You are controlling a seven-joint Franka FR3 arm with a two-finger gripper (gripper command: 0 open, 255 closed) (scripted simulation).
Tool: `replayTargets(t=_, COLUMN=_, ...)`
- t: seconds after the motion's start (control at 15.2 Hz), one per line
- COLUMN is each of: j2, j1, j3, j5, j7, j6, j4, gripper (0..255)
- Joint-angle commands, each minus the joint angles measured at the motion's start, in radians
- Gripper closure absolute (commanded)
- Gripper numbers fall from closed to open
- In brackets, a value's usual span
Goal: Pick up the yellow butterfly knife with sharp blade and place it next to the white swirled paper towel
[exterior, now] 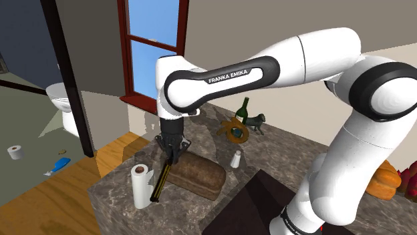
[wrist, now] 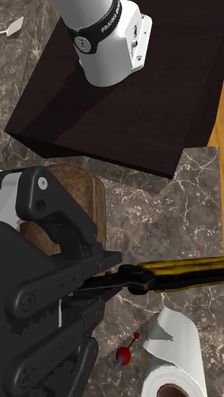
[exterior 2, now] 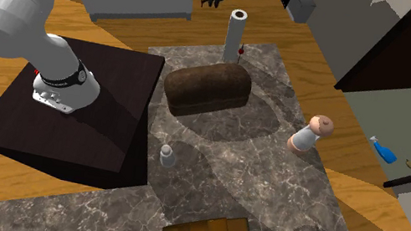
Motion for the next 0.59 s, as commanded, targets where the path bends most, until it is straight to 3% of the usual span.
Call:
replayTargets(t=0.0, j2=0.007, j1=-0.001, j3=-0.001, j5=-0.001, j7=-0.005, j6=0.028, j4=-0.021, gripper=255)
replayTargets(t=0.53, j2=0.054, j1=0.003, j3=0.001, j5=-0.009, j7=-0.009, j6=0.131, j4=-0.079, gripper=255)
